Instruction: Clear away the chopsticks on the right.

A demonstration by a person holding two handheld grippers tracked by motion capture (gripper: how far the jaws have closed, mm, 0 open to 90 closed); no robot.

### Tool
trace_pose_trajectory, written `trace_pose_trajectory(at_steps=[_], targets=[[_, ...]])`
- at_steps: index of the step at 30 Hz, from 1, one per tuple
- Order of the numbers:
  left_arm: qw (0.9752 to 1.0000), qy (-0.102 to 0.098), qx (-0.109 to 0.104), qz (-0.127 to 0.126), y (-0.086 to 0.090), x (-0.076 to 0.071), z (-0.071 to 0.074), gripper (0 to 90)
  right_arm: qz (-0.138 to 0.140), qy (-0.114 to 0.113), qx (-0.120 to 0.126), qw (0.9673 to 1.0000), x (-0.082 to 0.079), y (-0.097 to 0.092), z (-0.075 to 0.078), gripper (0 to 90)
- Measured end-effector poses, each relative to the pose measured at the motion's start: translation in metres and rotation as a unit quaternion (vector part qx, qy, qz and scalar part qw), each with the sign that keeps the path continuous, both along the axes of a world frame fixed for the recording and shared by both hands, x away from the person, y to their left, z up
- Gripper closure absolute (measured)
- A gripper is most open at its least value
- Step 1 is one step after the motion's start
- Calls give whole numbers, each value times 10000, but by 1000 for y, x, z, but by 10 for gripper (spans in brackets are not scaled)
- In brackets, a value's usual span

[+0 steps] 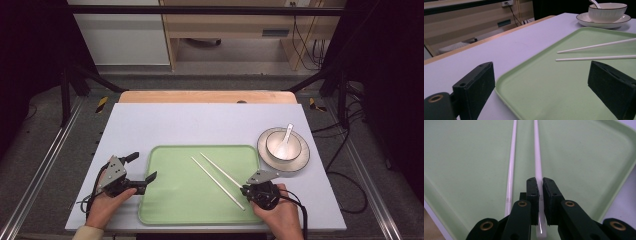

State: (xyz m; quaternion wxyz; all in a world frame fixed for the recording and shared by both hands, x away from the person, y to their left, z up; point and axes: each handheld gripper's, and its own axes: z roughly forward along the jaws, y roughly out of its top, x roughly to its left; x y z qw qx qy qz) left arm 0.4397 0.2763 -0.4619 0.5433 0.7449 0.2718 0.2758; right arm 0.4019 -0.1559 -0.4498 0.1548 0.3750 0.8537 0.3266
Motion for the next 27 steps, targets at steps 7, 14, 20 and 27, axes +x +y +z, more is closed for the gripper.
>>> trace_pose_trajectory(at_steps=[7, 14, 20, 27], targets=[[10000, 4, -4, -8, 0, 0, 0, 68, 86, 138, -19, 9999, 0, 6, -6, 836], [10000, 17, -17, -37, -3, -1, 1, 68, 153, 239, 32, 9996, 1, 13, -10, 833], [9999, 92, -95, -98, -10, -2, 4, 79, 185, 337, 96, 9992, 1, 13, -13, 821], [9993, 370, -50, -91, -21, -6, 11, 179, 219, 242, 363, 9988, -3, 8, -10, 728]])
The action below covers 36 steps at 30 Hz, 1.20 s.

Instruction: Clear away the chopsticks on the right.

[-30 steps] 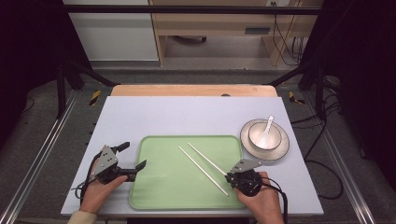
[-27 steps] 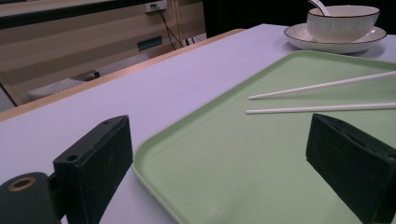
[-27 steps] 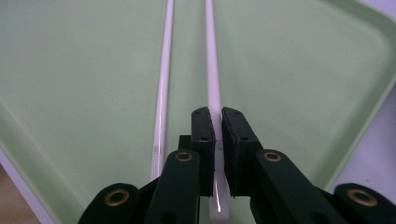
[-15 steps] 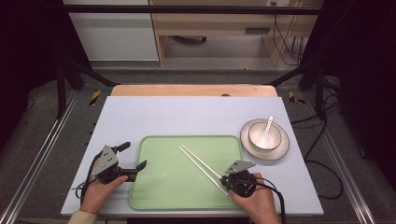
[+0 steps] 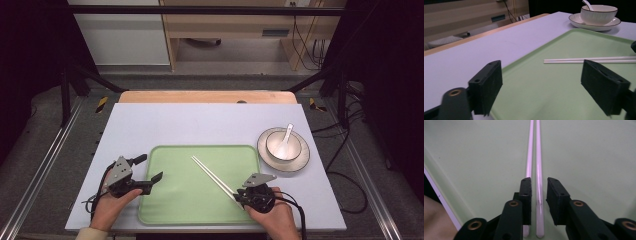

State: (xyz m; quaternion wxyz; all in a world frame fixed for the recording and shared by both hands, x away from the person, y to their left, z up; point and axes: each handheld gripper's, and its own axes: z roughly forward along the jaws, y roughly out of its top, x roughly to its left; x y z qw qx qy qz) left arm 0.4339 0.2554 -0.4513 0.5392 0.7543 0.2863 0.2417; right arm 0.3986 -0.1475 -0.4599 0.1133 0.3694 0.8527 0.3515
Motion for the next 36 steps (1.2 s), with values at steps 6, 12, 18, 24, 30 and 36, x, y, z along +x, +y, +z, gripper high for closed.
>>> trace_pose_trajectory(at_steps=[6, 12, 18, 24, 30, 36], targets=[[9979, 558, 303, -83, -30, -4, 7, 380, -264, -679, 264, 9970, -4, -16, 7, 414], [9916, 1039, 740, -238, -72, 12, -2, 770, -853, -1124, 433, 9890, -8, -38, 13, 109], [9836, 1466, 1016, -278, -108, 38, -12, 896, -939, -1382, 452, 9849, -14, -55, 14, 98], [9778, 1621, 1278, -347, -128, 46, -15, 896, -870, -1460, 375, 9847, -8, -59, 10, 115], [9762, 1653, 1384, -217, -134, 58, -21, 896, -792, -1696, 253, 9820, -9, -59, 11, 120], [9755, 1651, 1452, -74, -132, 70, -24, 896, -761, -1712, 169, 9821, -8, -61, 9, 120]])
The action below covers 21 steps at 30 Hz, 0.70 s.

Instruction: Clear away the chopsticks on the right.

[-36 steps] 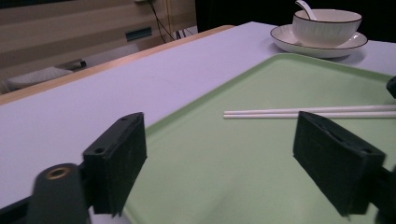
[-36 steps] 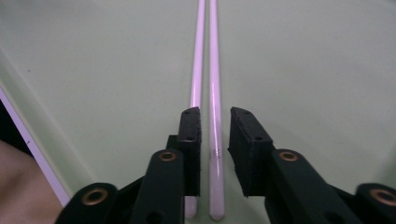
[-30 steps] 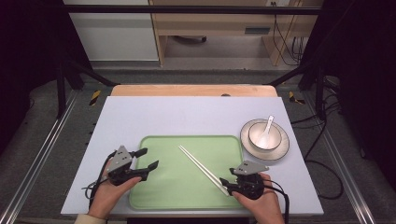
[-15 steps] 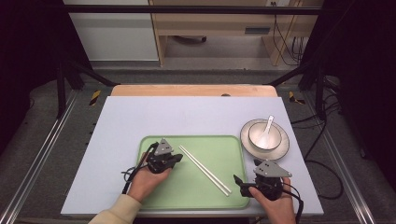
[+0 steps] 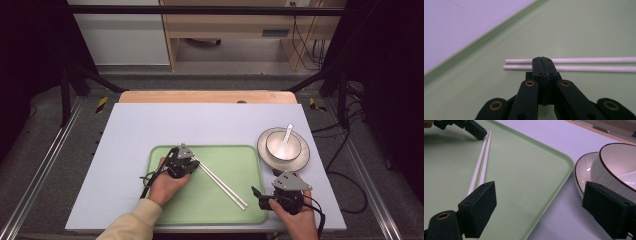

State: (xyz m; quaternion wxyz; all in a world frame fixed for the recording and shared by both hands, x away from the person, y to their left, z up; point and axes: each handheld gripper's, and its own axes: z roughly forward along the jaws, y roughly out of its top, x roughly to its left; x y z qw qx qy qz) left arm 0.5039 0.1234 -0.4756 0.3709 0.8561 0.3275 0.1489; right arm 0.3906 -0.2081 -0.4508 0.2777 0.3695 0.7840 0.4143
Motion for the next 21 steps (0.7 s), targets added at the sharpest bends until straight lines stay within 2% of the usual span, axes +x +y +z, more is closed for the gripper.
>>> trace_pose_trajectory(at_steps=[3, 5, 11, 21], targets=[[9999, -80, 65, -43, -2, 4, 0, 896, 0, 11, -11, 10000, 0, 1, 0, 121], [9999, -26, 16, -106, -5, 7, 0, 896, 5, 14, -39, 10000, 1, 1, -1, 122], [9994, -117, 164, -293, -16, 18, 1, 897, 29, 28, -97, 9999, 2, 2, -2, 130], [9966, -136, 322, -740, -36, 36, 3, 897, 12, 119, -105, 9999, 5, 3, -5, 136]])
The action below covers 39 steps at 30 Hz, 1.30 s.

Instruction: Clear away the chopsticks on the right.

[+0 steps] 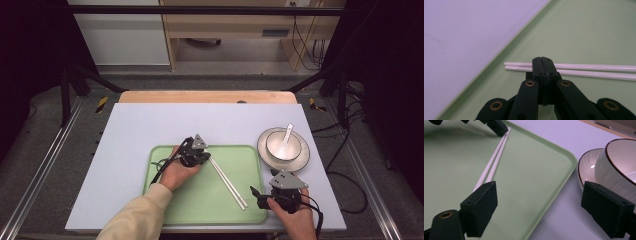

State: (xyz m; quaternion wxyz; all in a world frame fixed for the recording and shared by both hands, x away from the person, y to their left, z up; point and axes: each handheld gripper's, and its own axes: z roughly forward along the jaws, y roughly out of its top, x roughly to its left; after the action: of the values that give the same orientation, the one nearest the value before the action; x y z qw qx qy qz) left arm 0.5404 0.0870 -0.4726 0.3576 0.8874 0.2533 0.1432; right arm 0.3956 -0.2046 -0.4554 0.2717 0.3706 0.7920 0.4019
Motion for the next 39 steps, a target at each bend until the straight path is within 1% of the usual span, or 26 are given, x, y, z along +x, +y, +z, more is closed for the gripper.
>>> trace_pose_trajectory(at_steps=[2, 4, 5, 7, 9, 11, 12, 13, 14, 18, 19, 24, 26, 27, 28, 31, 39], targets=[[10000, -1, 10, -75, -3, 2, 0, 897, -10, 18, -20, 10000, 1, 0, 0, 138], [9999, -27, 9, -119, -6, 4, 0, 897, -51, 61, 11, 10000, 1, 0, -1, 140], [9999, -14, -36, -107, -7, 5, -1, 897, -36, 36, 2, 10000, 2, -1, -1, 140], [9999, 34, -53, -152, -10, 7, 0, 898, -64, 63, 44, 9999, 3, -1, -1, 141], [9998, 2, 19, -214, -13, 8, 1, 897, -69, 71, 77, 9999, 3, 0, -1, 141], [9997, 22, -19, -260, -18, 10, 0, 898, -45, 68, 48, 10000, 3, 0, -2, 142], [9996, 14, 8, -284, -20, 10, 0, 898, -45, 71, 39, 10000, 3, 1, -2, 142], [9996, 17, -87, -270, -22, 10, -1, 898, -43, 82, 49, 9999, 4, 1, -2, 142], [9995, -3, -49, -307, -23, 11, -1, 898, -40, 84, 60, 9999, 4, 1, -2, 142], [9991, 24, -90, -402, -33, 13, -1, 898, -58, 92, 66, 9999, 4, 0, -2, 142], [9990, 28, -85, -441, -36, 12, -1, 898, -54, 81, 37, 9999, 4, -1, -2, 142], [9978, 0, -88, -656, -53, 10, -2, 898, -81, 79, 104, 9999, 5, -2, -3, 146], [9972, 2, -64, -744, -59, 9, -2, 898, -79, 86, 101, 9999, 4, -2, -3, 147], [9966, -17, 9, -819, -61, 9, -1, 898, -76, 84, 93, 9999, 4, -2, -3, 148], [9964, -19, 17, -853, -64, 9, -1, 898, -75, 83, 93, 9999, 4, -2, -3, 149], [9958, -15, -35, -915, -72, 8, -2, 898, -64, 76, 97, 9999, 5, -3, -4, 150], [9940, -43, -33, -1090, -84, 7, -1, 898, -47, 82, 114, 9999, 6, -1, -4, 153]])
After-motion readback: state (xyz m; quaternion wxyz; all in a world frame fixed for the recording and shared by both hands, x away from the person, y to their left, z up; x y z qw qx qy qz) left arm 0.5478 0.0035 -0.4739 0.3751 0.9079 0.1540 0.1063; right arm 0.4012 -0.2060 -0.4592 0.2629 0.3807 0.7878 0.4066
